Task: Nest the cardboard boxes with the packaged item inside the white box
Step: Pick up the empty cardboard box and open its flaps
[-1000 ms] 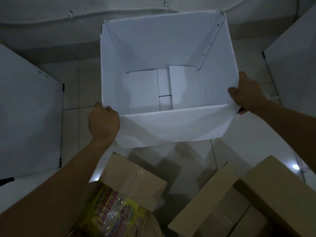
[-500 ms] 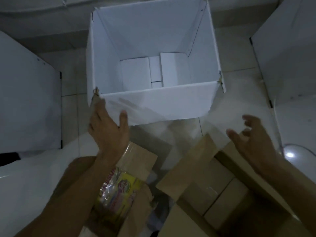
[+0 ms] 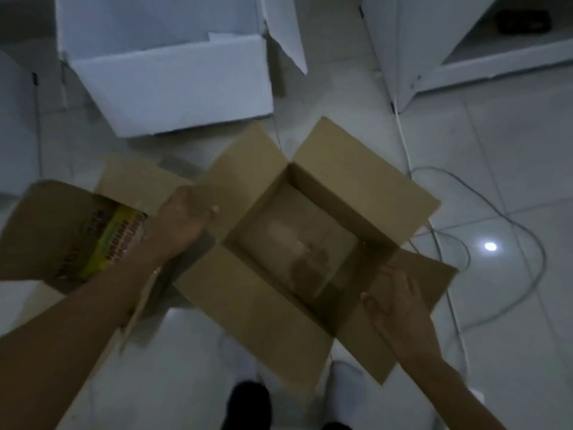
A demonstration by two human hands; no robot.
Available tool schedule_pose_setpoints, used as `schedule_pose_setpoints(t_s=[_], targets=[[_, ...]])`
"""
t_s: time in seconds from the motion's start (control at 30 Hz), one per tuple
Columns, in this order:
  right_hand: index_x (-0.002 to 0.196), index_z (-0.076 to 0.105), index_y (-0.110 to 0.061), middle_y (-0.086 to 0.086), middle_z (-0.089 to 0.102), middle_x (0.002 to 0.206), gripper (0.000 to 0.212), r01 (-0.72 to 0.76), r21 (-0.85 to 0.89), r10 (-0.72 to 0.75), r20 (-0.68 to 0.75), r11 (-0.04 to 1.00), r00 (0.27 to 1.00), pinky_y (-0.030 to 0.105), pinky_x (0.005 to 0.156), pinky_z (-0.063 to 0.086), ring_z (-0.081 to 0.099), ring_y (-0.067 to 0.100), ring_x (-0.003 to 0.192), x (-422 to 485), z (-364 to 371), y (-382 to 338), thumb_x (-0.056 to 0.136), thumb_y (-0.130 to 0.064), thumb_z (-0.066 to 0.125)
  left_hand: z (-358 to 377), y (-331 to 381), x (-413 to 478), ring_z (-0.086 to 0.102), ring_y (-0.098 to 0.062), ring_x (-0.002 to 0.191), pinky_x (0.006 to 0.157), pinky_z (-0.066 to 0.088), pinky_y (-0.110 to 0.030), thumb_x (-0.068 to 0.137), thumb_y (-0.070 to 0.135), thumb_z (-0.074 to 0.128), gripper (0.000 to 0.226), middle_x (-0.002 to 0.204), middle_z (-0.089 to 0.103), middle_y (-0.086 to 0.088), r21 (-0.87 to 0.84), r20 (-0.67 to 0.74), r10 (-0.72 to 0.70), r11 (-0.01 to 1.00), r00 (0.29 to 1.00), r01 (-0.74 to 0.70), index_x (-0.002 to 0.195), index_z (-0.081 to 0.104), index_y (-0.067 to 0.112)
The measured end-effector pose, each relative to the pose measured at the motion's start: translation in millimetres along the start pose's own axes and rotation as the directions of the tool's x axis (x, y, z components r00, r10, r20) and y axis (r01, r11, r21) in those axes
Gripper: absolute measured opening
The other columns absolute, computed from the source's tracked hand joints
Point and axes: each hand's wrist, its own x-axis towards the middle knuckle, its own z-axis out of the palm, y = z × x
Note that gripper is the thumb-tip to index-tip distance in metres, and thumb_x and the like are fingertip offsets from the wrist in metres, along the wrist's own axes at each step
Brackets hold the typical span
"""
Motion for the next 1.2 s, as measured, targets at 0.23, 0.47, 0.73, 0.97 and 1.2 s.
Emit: schedule_pose_setpoints(t_s=[0.23,0.47,0.73,0.97,1.2], targets=[[0.141,0.025,-0.009,0.022,0.031,0.148,0.077,-0.141,-0.021,0.126,-0.335,0.990,0.934,0.055,0.101,0.040,0.037,0.041,0.131,-24,13,84,0.078,-0.025,0.068,25,17,5,0.044,-0.046,0.123,0.100,0.040,-0.054,0.080,0.033,0.068,0.068,0.134,0.047,-0.026,0.203,-0.231,-0.061,0.973,0.971,0.110,0.133,0.037,0.003],[0.116,0.055,-0.011,0.015,0.067,0.103,0.031,-0.463,0.679,0.447,0.217,0.569,0.868,0.037,0.057,0.058,0.068,0.033,0.082,-4,18,88,0.085,-0.012,0.052,27,32,-3,0.057,-0.044,0.104,0.085,0.046,-0.049,0.088,0.027,0.056,0.038,0.115,0.060,-0.025,0.308,-0.282,-0.065,0.939,0.957,0.155,0.116,0.053,0.002],[0.102,0.059,-0.011,0.015,0.066,0.093,0.026,-0.305,0.590,0.353,0.036,0.748,0.935,0.042,0.053,0.059,0.066,0.032,0.078,22,1,79,0.081,-0.002,0.045,38,30,-41,0.058,-0.048,0.093,0.077,0.046,-0.046,0.091,0.026,0.051,0.024,0.098,0.062,-0.031,0.270,-0.272,0.052,0.963,0.961,0.024,0.095,0.055,0.002],[0.097,0.063,-0.002,0.025,0.068,0.092,0.026,-0.144,0.305,0.196,-0.147,0.942,0.970,0.056,0.066,0.057,0.067,0.040,0.078,69,-32,68,0.075,-0.006,0.050,71,26,-89,0.058,-0.040,0.082,0.064,0.030,-0.033,0.091,0.017,0.055,0.019,0.084,0.062,-0.026,0.192,-0.299,0.064,0.981,0.952,-0.006,0.092,0.058,-0.002],[0.105,0.063,-0.006,0.019,0.068,0.100,0.030,-0.044,0.203,0.091,-0.225,0.978,0.970,0.044,0.079,0.056,0.066,0.035,0.088,96,-59,52,0.076,-0.014,0.057,72,6,-106,0.045,-0.022,0.065,0.062,0.027,-0.024,0.089,0.017,0.052,0.021,0.073,0.054,-0.009,0.032,-0.286,-0.083,0.995,0.955,0.096,0.081,0.057,-0.001]])
